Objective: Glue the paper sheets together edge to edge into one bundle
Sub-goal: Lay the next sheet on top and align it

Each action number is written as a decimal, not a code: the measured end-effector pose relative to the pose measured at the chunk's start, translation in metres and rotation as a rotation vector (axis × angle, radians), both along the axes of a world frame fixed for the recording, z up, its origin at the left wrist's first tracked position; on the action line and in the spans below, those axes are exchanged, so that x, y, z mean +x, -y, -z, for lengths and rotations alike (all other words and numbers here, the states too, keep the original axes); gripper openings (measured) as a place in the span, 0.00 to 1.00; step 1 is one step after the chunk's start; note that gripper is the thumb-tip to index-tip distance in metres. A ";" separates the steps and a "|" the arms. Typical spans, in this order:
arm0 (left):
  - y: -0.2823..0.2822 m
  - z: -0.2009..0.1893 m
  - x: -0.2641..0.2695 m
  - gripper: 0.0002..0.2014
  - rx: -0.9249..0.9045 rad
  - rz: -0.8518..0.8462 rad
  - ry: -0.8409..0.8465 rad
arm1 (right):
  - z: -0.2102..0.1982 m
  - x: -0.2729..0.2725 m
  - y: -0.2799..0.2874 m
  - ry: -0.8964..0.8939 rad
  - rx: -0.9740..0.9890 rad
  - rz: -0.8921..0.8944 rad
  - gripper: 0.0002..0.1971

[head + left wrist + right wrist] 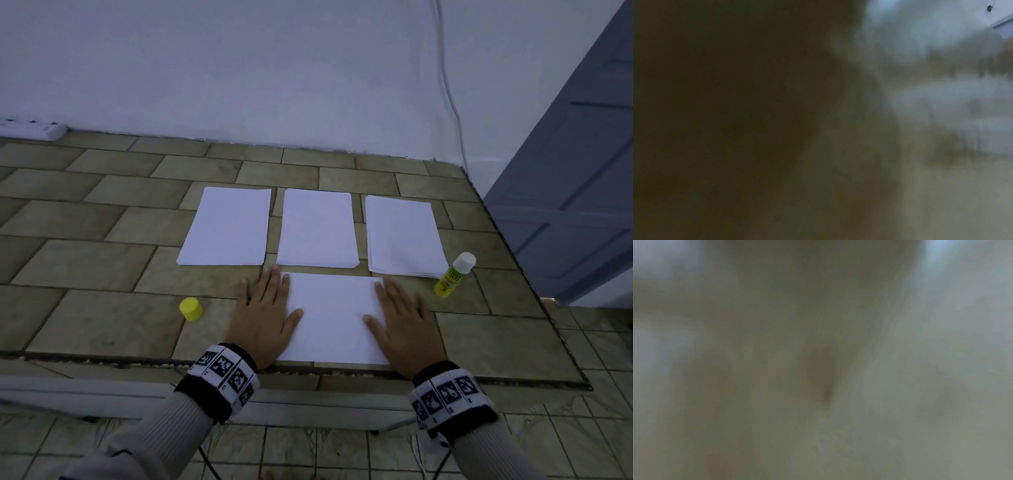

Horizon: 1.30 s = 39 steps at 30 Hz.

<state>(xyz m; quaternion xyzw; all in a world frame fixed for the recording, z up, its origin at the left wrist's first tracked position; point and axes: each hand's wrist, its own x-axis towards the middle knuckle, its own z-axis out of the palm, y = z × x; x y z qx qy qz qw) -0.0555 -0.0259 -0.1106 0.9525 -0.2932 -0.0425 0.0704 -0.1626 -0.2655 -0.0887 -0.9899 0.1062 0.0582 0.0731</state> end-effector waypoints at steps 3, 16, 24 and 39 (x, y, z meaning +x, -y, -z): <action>-0.001 0.001 0.000 0.46 0.000 -0.002 0.003 | -0.021 -0.005 0.000 -0.099 0.082 0.056 0.48; -0.003 -0.004 -0.001 0.56 0.059 0.040 -0.023 | -0.063 0.039 -0.006 -0.179 0.043 -0.177 0.21; -0.004 -0.005 -0.002 0.57 0.053 0.048 -0.032 | -0.052 0.052 0.003 -0.192 -0.073 -0.165 0.19; -0.004 -0.001 -0.002 0.54 0.040 0.060 0.002 | -0.050 0.069 0.009 -0.214 0.076 -0.081 0.20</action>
